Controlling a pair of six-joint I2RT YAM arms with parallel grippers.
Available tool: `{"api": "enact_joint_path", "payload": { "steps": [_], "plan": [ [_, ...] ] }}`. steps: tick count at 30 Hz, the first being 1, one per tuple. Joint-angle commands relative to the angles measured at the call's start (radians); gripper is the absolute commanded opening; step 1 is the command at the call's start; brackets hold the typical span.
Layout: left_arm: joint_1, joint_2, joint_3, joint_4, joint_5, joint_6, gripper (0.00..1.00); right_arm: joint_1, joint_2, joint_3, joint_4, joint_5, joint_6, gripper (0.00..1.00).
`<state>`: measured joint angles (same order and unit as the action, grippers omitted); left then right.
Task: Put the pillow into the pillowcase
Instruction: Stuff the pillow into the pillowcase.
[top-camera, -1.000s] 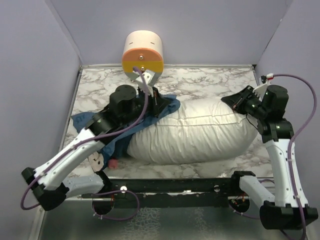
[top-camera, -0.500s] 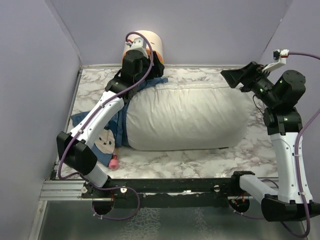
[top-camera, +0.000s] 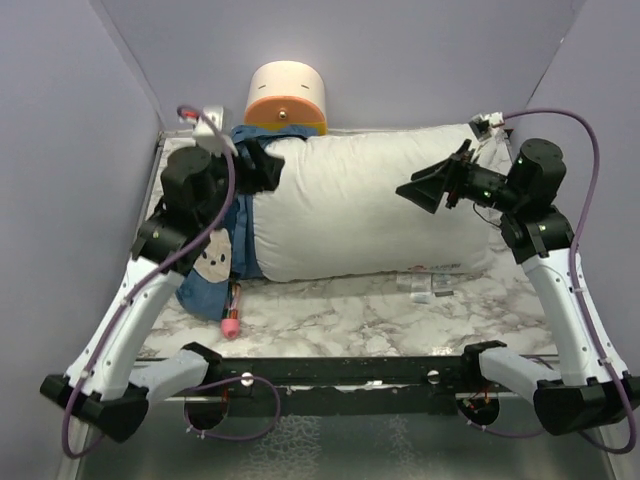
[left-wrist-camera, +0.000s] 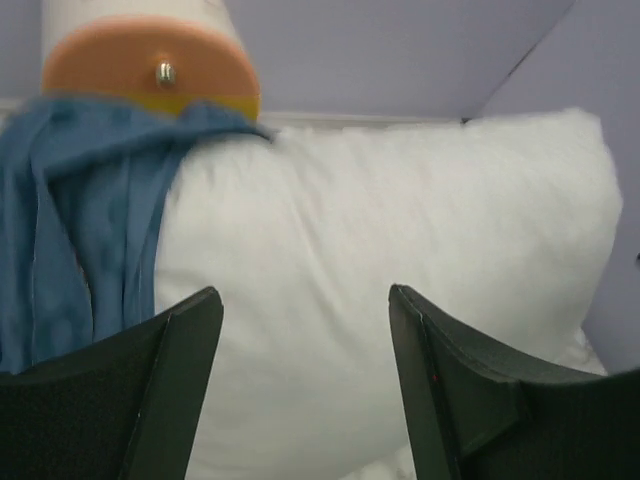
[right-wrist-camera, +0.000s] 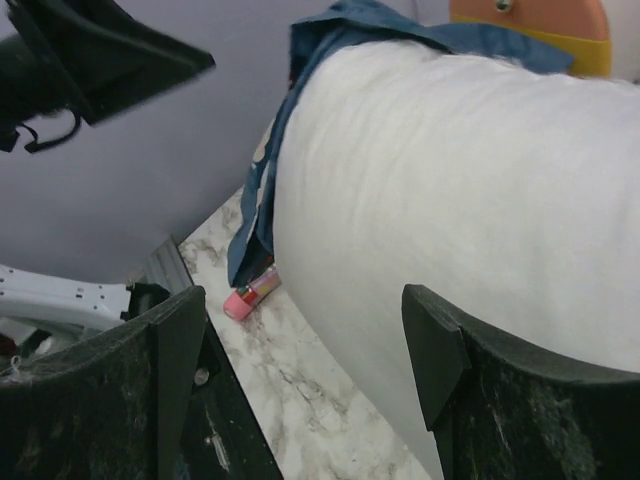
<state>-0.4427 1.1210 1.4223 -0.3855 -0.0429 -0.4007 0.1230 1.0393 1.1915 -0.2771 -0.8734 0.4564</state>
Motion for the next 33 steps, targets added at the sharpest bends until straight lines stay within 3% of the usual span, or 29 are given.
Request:
{"api": "enact_joint_path", "payload": {
  "steps": [1, 5, 13, 22, 33],
  "plan": [
    [0.001, -0.186, -0.272, -0.110, 0.071, -0.129, 0.68, 0.145, 0.138, 0.156, -0.137, 0.064, -0.192, 0.79],
    [0.004, -0.222, -0.334, -0.154, 0.014, -0.142, 0.63, 0.250, 0.227, 0.217, -0.171, 0.151, -0.243, 0.79],
    [0.015, -0.030, -0.220, -0.185, -0.101, -0.027, 0.62, 0.357, 0.371, 0.307, -0.177, 0.246, -0.283, 0.79],
    [0.201, 0.270, 0.023, -0.209, 0.069, 0.019, 0.61, 0.366, 0.533, 0.486, -0.210, 0.293, -0.314, 0.80],
    [0.238, 0.470, 0.112, -0.226, 0.081, 0.078, 0.48, 0.385, 0.622, 0.541, -0.207, 0.282, -0.337, 0.80]
  ]
}}
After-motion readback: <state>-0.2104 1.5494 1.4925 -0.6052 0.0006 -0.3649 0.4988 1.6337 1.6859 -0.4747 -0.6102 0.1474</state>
